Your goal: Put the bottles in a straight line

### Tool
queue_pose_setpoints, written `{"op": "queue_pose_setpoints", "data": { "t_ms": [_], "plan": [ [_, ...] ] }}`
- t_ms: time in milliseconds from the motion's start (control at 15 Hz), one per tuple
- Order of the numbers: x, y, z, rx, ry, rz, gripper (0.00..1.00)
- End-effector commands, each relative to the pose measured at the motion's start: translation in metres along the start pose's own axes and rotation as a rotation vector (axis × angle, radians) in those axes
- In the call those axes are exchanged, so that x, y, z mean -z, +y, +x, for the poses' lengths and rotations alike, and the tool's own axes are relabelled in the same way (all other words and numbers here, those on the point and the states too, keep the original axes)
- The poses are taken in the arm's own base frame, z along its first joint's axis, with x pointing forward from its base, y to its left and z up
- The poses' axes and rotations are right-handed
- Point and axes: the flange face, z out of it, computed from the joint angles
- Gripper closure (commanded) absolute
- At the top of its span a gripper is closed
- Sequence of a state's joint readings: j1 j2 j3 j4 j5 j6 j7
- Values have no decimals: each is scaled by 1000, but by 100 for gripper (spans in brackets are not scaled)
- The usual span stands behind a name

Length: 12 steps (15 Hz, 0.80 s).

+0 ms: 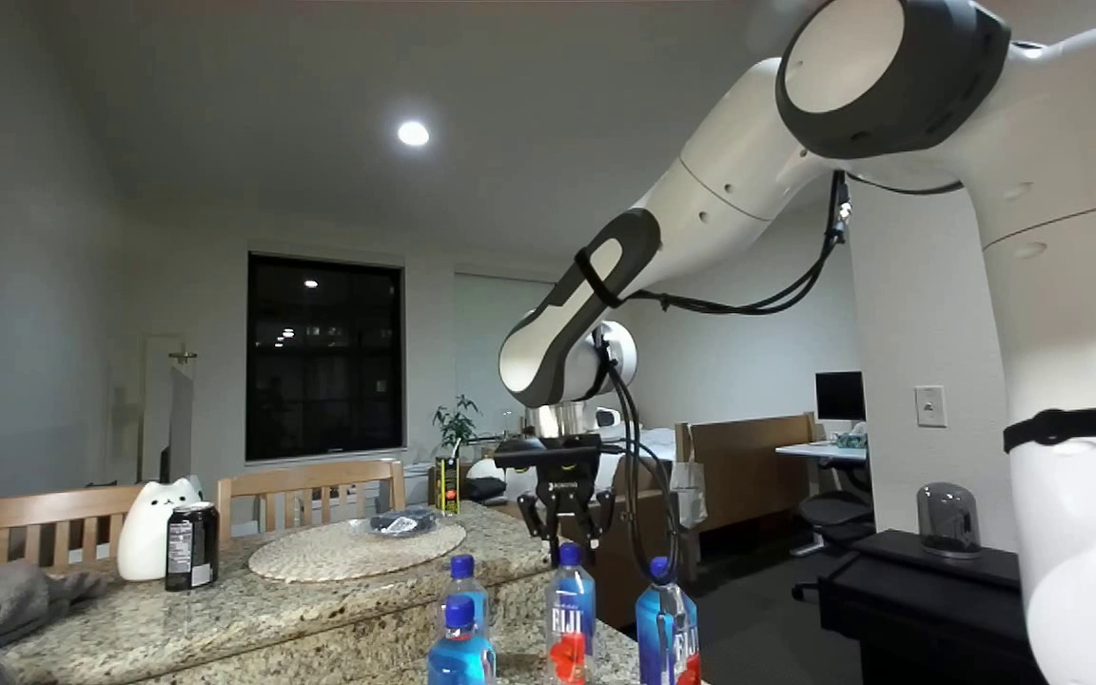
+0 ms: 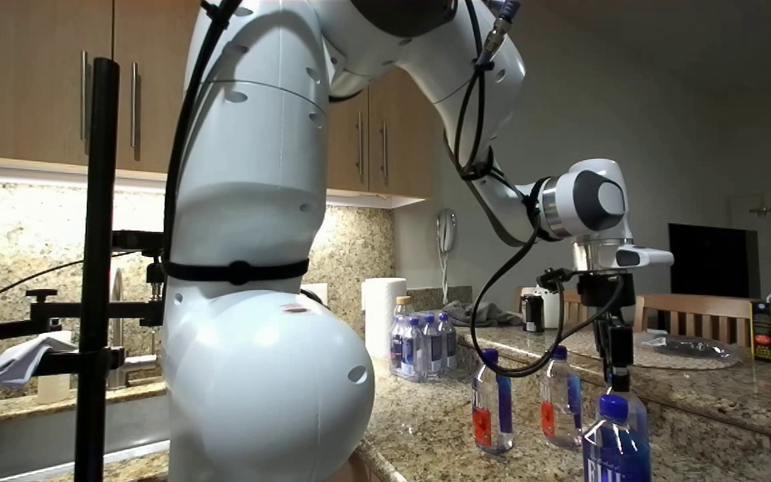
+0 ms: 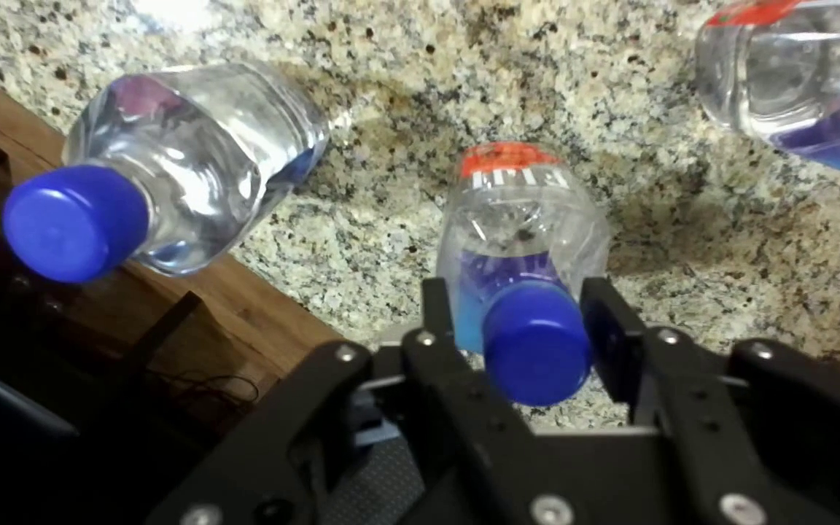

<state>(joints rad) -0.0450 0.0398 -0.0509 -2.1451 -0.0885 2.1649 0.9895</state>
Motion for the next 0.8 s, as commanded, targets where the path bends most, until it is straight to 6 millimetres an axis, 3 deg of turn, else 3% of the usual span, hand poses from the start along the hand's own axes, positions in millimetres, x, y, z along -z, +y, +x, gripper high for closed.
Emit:
{"op": "queue_pose_setpoints", "data": {
  "t_ms": [0,133,733],
  "plan": [
    [8,-3,0,-2,14,21,80],
    [17,-4,-1,27,33,31,87],
    [55,-9,-22,431,93,71,85]
  ]
}}
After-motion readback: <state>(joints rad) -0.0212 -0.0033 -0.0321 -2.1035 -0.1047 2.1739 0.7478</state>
